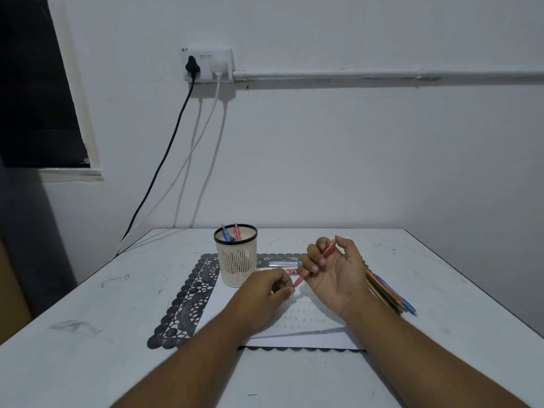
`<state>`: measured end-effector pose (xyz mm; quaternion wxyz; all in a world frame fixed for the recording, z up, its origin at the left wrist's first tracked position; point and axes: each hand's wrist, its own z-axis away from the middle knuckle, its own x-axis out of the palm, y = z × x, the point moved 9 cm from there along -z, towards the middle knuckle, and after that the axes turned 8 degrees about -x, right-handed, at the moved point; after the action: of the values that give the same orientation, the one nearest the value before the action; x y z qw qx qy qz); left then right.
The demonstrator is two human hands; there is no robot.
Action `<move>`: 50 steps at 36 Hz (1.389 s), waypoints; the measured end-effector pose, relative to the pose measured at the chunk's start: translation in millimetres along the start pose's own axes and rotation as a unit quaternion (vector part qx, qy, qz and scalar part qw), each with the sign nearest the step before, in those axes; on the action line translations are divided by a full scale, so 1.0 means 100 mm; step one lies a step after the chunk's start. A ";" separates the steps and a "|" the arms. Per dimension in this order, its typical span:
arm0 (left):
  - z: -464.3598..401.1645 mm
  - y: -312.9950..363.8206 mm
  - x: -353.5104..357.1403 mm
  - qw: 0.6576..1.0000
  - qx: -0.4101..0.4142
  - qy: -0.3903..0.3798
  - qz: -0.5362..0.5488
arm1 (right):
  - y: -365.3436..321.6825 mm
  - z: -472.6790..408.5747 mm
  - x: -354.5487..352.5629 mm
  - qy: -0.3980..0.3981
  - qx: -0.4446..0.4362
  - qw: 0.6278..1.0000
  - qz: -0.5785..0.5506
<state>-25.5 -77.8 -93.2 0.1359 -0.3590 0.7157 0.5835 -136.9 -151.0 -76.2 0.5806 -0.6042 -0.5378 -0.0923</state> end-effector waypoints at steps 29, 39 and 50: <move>-0.02 -0.05 -0.08 0.999 -0.019 0.029 0.039 | 0.00 -0.02 -0.01 -0.008 -0.008 1.000 -0.020; -0.03 -0.07 -0.08 0.998 -0.021 0.029 0.041 | -0.01 -0.01 0.01 -0.009 -0.007 1.000 -0.021; -0.02 -0.05 -0.07 0.999 -0.013 0.026 0.039 | -0.02 -0.02 0.02 -0.021 -0.006 1.000 -0.018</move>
<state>-16.2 -77.8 -92.1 0.0894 -0.3473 0.7251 0.5879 -137.2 -152.2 -72.9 0.5641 -0.5995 -0.5601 -0.0932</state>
